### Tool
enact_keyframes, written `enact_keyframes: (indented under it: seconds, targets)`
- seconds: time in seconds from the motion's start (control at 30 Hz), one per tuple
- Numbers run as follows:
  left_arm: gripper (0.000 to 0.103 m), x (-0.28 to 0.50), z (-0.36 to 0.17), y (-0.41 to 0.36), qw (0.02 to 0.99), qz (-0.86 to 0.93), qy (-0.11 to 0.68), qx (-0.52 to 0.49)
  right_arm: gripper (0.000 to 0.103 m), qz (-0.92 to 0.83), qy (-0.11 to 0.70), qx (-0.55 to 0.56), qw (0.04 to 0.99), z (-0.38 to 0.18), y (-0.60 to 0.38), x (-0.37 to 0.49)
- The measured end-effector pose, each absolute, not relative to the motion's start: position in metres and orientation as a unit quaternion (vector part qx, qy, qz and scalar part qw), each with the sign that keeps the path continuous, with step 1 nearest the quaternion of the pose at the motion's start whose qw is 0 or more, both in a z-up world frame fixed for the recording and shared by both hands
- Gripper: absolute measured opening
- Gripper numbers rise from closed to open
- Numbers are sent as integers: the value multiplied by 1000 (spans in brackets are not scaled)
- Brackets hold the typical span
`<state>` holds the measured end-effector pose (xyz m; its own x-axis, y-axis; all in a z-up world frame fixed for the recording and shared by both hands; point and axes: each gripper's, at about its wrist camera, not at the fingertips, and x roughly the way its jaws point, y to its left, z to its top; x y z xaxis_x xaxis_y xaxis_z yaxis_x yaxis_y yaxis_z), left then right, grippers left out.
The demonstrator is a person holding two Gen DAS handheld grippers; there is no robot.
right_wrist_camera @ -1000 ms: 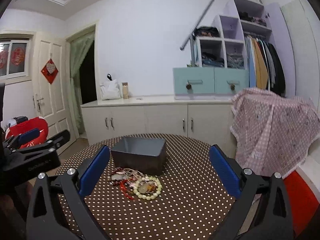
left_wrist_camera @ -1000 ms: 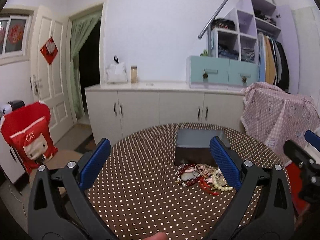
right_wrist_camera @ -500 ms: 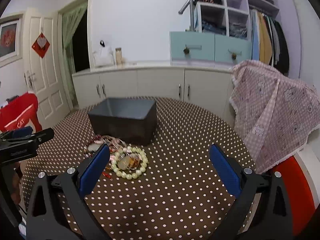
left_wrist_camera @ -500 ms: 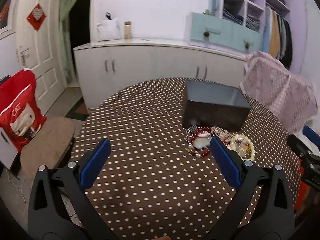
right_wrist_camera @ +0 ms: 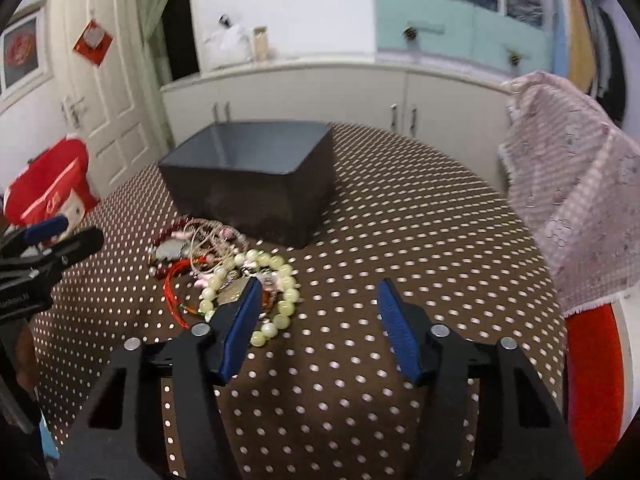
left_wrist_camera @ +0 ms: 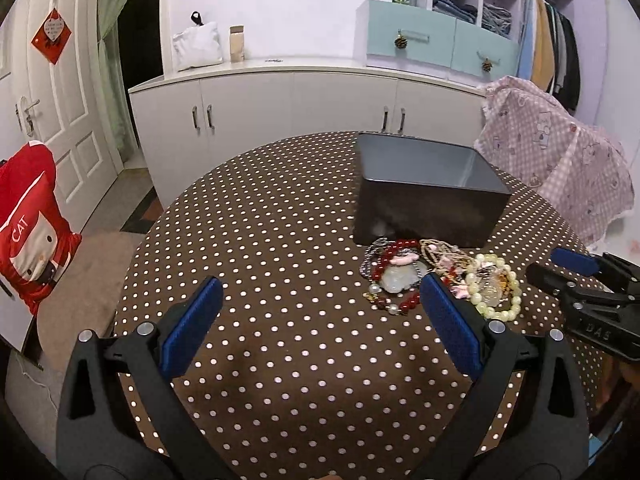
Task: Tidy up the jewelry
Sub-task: 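Reach the right gripper to the pale green bead bracelet and grasp it, then lift the bead bracelet with the right gripper while the left gripper reaches into the pile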
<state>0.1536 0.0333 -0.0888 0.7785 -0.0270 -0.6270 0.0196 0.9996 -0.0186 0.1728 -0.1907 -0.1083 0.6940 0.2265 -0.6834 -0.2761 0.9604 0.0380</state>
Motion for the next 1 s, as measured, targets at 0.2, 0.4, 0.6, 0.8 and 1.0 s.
enact_keyframes:
  seconds: [0.2, 0.4, 0.6, 0.8, 1.0]
  targets:
    - [97, 155, -91, 40, 942, -7, 335, -6, 35, 141, 415, -64, 896, -122, -180, 191]
    - [97, 157, -92, 36, 940, -19, 340, -2, 8, 151, 391, -73, 905, -116, -180, 181]
    - [97, 155, -90, 18, 940, -50, 338, 10, 8, 151, 333, -25, 931, -88, -209, 149]
    - [97, 152, -91, -9, 936, -84, 341, 31, 8, 128, 324, -4, 937, -79, -229, 137]
    - [90, 158, -93, -27, 925, -110, 364, 10, 8, 135, 336, 5, 932, -94, -229, 136]
